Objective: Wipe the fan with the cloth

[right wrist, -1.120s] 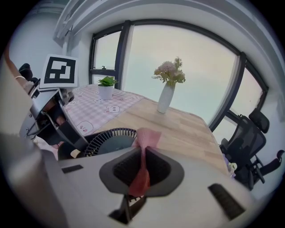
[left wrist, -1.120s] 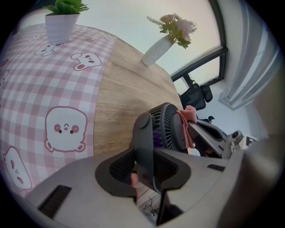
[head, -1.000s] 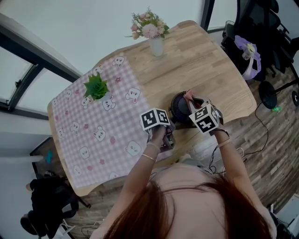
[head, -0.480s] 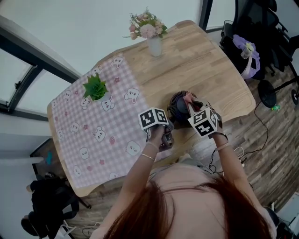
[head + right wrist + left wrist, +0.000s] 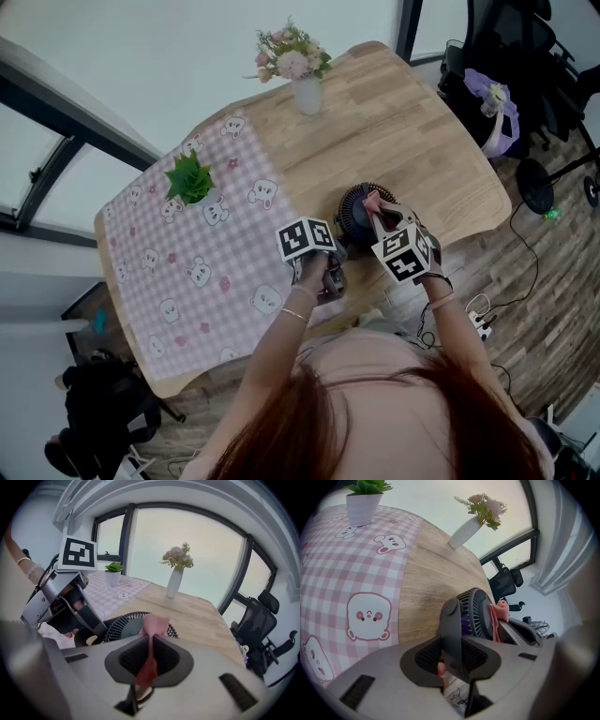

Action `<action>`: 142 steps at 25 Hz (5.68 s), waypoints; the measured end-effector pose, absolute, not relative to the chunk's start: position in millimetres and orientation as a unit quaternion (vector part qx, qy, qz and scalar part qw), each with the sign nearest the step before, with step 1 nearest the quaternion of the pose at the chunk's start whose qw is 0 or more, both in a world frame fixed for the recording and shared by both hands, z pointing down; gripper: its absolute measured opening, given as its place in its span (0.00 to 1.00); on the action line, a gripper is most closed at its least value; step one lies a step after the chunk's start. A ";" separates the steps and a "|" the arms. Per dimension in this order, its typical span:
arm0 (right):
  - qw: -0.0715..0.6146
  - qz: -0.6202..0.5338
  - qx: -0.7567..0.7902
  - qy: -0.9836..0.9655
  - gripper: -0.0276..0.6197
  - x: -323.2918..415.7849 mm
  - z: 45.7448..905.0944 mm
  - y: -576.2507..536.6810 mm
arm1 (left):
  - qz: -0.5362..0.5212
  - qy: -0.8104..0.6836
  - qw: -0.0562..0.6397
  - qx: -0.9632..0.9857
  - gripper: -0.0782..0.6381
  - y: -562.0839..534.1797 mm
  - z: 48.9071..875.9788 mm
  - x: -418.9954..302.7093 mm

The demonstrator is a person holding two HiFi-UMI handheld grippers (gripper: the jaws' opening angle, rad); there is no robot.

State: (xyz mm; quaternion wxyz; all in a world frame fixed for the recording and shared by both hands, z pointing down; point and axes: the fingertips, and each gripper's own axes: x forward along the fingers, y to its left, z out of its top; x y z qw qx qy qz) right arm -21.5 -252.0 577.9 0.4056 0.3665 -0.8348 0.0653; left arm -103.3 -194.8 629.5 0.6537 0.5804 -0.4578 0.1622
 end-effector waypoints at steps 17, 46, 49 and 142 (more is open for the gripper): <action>0.416 0.040 0.329 -0.847 0.08 -43.5 578.1 -234.6 | 0.176 -0.444 0.652 0.589 0.26 -195.7 629.9 -101.4; 0.439 0.002 0.281 -0.853 0.08 -78.6 578.9 -252.9 | 0.183 -0.436 0.652 0.592 0.26 -194.3 629.7 -100.1; 0.436 0.002 0.287 -0.853 0.08 -79.4 578.4 -258.8 | 0.181 -0.439 0.652 0.591 0.26 -194.0 629.8 -100.7; 0.408 0.060 0.396 -0.821 0.08 -1.7 578.6 -245.8 | 0.159 -0.460 0.652 0.581 0.26 -193.9 630.0 -101.8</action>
